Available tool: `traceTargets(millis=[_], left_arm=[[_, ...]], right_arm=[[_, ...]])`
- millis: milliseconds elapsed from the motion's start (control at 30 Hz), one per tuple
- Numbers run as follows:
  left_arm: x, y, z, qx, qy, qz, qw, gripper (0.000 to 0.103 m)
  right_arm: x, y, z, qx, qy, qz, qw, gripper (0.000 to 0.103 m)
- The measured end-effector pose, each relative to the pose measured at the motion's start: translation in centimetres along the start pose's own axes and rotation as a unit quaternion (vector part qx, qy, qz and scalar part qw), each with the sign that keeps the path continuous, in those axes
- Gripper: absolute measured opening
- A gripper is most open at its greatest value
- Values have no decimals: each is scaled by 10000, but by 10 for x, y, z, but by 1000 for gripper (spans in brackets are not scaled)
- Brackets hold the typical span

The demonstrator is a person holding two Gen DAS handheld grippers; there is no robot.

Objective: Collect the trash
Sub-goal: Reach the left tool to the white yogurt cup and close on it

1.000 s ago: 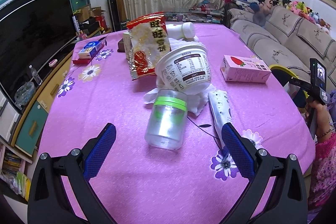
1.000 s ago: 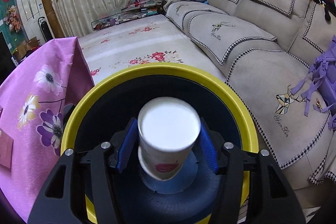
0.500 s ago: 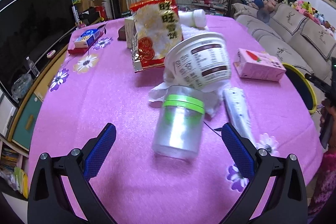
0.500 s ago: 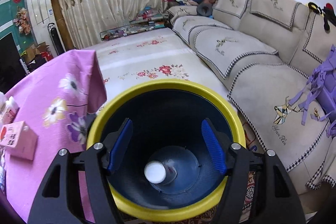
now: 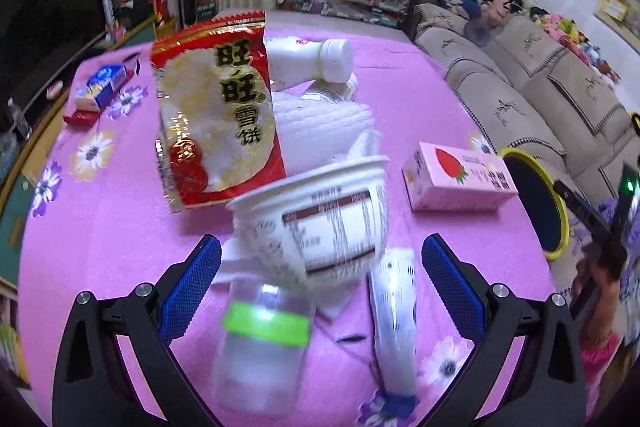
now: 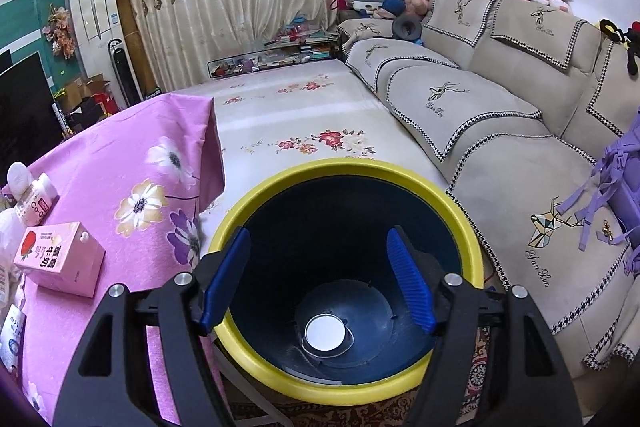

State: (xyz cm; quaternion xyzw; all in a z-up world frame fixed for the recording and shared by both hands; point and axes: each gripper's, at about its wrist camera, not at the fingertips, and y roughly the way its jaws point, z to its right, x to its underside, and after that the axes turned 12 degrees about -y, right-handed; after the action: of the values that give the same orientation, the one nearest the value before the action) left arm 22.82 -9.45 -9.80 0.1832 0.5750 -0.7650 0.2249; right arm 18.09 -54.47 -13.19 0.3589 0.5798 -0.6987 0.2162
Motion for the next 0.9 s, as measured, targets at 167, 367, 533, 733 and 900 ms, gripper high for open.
traceTargets(millis=[167,367,533,733,900], left_arm=[[-9,15,5,-60,-147,-98,9998,99],[-15,21,6,-154,-154,-50,9998,90],[-15,17,-1,-58,-225,-84,9997,88],[-9,-7,0,134,-166,60,9998,87],[6,-40,9,261,56,434,9987,87]], right_arm=[[2,5,0,-24,21,-31,10000,67],[5,9,7,-48,93,-63,9999,67],[8,7,12,-73,138,-59,9999,67],[9,-4,12,-115,182,45,9998,67],[7,-15,10,-306,226,110,9992,67]])
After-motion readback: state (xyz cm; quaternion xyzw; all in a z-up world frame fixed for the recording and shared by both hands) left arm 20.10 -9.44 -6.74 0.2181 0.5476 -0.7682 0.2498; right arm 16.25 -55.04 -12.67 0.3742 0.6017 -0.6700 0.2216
